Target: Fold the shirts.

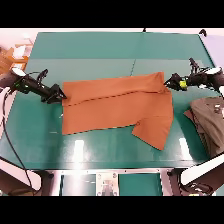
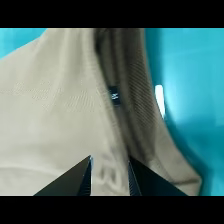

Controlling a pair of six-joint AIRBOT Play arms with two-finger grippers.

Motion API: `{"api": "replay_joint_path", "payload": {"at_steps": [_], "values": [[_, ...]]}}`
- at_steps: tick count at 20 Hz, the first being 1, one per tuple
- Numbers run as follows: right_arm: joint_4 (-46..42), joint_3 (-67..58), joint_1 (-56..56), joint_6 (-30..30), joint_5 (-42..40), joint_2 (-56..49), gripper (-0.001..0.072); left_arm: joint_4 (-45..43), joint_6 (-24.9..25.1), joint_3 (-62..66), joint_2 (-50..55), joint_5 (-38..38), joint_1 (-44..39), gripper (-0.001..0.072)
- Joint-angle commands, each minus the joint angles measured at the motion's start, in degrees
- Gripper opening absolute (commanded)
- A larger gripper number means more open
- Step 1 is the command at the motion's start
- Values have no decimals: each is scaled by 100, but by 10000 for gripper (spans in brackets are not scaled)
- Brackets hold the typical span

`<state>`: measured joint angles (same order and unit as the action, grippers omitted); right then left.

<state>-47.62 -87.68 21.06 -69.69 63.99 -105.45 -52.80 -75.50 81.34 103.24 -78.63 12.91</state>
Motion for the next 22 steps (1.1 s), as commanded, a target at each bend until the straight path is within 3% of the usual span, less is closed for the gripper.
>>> {"api": "replay_joint_path", "payload": {"at_steps": [1, 3, 5, 8, 11, 14, 18, 22], "values": [[-24, -142, 273, -291, 566, 267, 261, -129, -378, -22, -17, -927, 105, 482], [-107, 94, 568, -382, 837, 758, 255, -212, -568, -188, -243, -1191, 229, 481], [-264, 848, 901, -380, 883, 1482, 254, -260, -553, -822, -940, -960, 374, 479], [-299, 2446, 1423, -518, 715, 2610, 255, -372, -597, -2529, -2618, -175, 562, 472], [-302, 4103, 1742, -929, 254, 3720, 259, -258, -994, -4588, -4594, 813, 538, 473], [-299, 5171, 1751, -938, -22, 4315, 274, 81, -1154, -6166, -6028, 1283, 535, 474], [-221, 5670, 1749, -715, -162, 4378, 297, 1237, -933, -7407, -6328, 2426, 535, 473], [-66, 5676, 1749, -614, -302, 4378, 303, 2166, -501, -7731, -6325, 3534, 535, 473]]}}
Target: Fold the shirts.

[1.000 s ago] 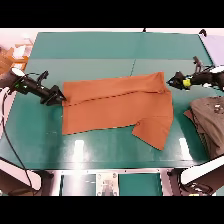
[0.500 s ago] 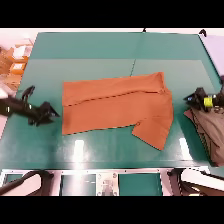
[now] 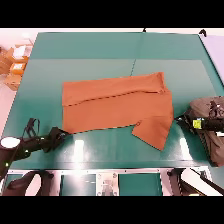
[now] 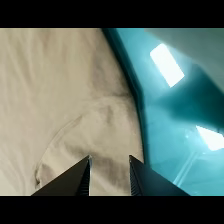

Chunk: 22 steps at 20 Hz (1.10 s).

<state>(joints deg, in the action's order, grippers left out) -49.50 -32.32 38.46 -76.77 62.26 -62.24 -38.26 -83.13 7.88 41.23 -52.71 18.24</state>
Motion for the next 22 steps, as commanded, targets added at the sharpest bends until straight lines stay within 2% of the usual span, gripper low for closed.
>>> {"api": "replay_joint_path", "payload": {"at_steps": [1, 2, 4, 7, 8, 9, 10, 12, 16, 19, 22], "values": [[142, 140, 9, 94, -146, 57, 314, 761, 262, -385, -74, 1106, 2, 474], [149, 140, 7, 94, -166, 57, 315, 920, 328, -385, 50, 1259, 2, 473], [146, 140, -15, 94, -247, 55, 315, 1716, 973, -385, 455, 1482, -157, 473], [144, 140, -50, 92, -289, 55, 317, 3353, 1808, -356, 1259, 2247, -1425, 472], [142, 140, -50, 92, -284, 55, 377, 3705, 1985, -278, 1495, 2382, -1720, 368], [138, 140, -50, 92, -262, 55, 429, 3766, 2151, -184, 1578, 2323, -1746, 70], [85, 140, -48, 87, -208, 55, 431, 3700, 2212, -66, 1565, 2260, -1661, 27], [-149, 142, -48, -72, -28, 55, 431, 3368, 2164, 146, 1561, 1934, -1198, 26], [-225, 435, -205, -278, 435, 57, 431, 1788, 1843, 688, 1563, 1209, 201, 26], [-153, 1141, -651, -409, 297, 55, 431, 1486, 1880, 986, 1569, 1117, 321, 27], [275, 1700, -1252, -402, -332, 52, 431, 1366, 1919, 1019, 1580, 1115, 323, 27]]}}
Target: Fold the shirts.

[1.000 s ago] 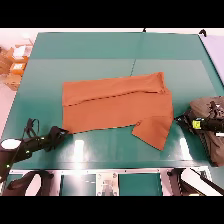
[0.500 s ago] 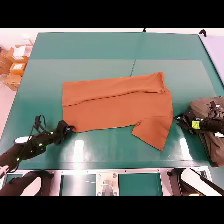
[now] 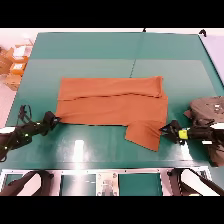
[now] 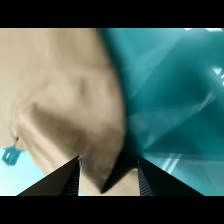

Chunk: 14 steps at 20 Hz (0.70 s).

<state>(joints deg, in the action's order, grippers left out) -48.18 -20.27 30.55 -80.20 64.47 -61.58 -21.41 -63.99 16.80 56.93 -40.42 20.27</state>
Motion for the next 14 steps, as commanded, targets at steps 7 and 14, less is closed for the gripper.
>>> {"api": "replay_joint_path", "payload": {"at_steps": [7, 14], "values": [[1121, 142, -1045, 546, -463, 24, 20, -684, -11, 455, 2, -872, 120, 26], [-1377, -256, -857, -981, 378, 1161, 18, -4924, -2129, 1945, -20, -3373, 120, 25]]}}
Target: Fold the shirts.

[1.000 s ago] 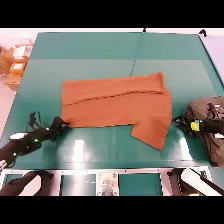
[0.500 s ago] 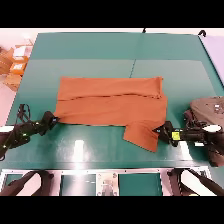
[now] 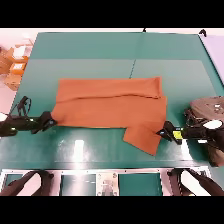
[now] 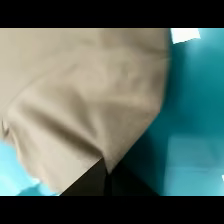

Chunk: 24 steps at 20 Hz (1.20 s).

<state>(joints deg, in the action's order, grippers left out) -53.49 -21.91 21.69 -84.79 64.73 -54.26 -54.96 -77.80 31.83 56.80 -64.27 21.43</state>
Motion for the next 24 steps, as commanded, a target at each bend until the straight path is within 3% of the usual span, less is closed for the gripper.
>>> {"api": "replay_joint_path", "payload": {"at_steps": [1, 4, 9, 14, 19, 20, 21, 22, 23, 24], "values": [[-850, -114, 28, -570, 417, 581, 18, -1545, -767, 507, -7, -1130, 2, 25], [-658, -514, 17, -601, 431, 678, 18, -1484, -887, 925, -7, -1276, -291, 24], [157, -1917, -293, -343, 74, 107, 18, -1460, -1196, 1954, 249, -662, -1016, 24], [192, -3681, -866, -348, -498, -1773, 19, -1062, -1163, 3182, 1572, -487, -1027, 24], [420, -5049, -1110, -365, -813, -3853, 21, -413, -809, 4197, 3248, 286, -1104, 27], [511, -5270, -1123, -339, -831, -4172, 103, -260, -820, 4354, 3534, 411, -1102, 39], [503, -5488, -1113, -337, -704, -4393, 291, -151, -831, 4494, 3713, 437, -1088, 327], [498, -5711, -1058, -251, -533, -4529, 392, -133, -905, 4629, 3781, 490, -1069, 662], [498, -5923, -946, -87, -332, -4570, 403, -133, -953, 4763, 3768, 476, -1010, 714], [481, -6140, -789, 151, -28, -4566, 429, -170, -953, 5010, 3766, 280, -920, 716]]}}
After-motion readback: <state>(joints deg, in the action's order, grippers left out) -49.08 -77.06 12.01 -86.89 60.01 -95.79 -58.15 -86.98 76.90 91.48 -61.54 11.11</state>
